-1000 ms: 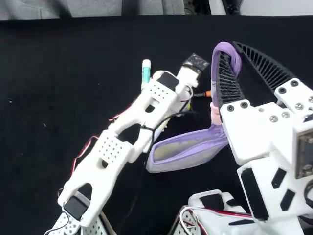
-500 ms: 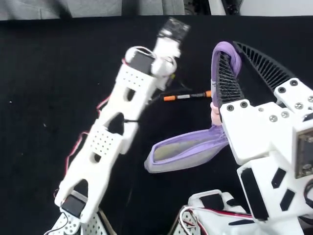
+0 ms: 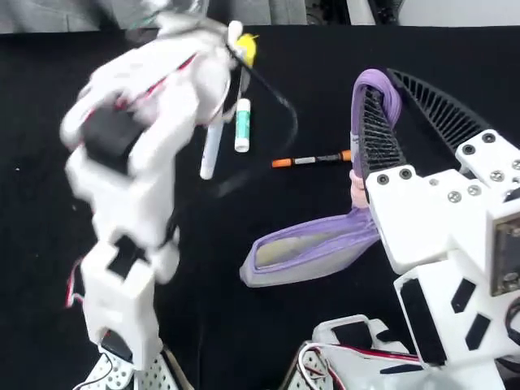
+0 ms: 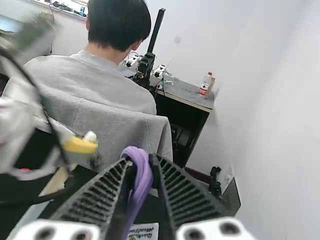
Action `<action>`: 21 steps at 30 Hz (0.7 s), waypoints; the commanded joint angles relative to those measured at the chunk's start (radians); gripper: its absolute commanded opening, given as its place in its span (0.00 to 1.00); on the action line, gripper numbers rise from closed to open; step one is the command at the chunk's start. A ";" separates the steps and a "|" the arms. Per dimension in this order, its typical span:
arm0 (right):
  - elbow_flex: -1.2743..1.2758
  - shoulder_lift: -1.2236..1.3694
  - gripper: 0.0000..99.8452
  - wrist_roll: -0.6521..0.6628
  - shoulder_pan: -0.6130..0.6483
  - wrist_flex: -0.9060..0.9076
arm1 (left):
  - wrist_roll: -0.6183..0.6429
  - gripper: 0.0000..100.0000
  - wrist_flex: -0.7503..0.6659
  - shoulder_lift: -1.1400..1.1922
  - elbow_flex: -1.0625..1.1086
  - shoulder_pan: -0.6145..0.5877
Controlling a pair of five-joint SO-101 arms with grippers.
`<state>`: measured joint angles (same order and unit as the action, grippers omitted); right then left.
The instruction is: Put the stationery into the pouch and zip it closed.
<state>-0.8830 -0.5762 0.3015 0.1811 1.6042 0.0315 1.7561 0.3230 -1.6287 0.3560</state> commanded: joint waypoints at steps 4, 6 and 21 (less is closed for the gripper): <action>-0.033 0.004 0.01 0.006 0.011 0.000 | 0.011 0.03 0.005 -0.287 -0.038 0.173; -0.033 0.004 0.01 0.006 0.011 0.000 | 0.011 0.03 0.006 -0.321 -0.036 0.217; -0.033 0.004 0.01 0.006 0.012 0.000 | 0.138 0.03 0.008 -0.729 0.369 0.302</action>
<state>-0.8830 -0.5762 0.3015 0.1811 1.6042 0.1634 1.7561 -0.2846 -1.3740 0.6245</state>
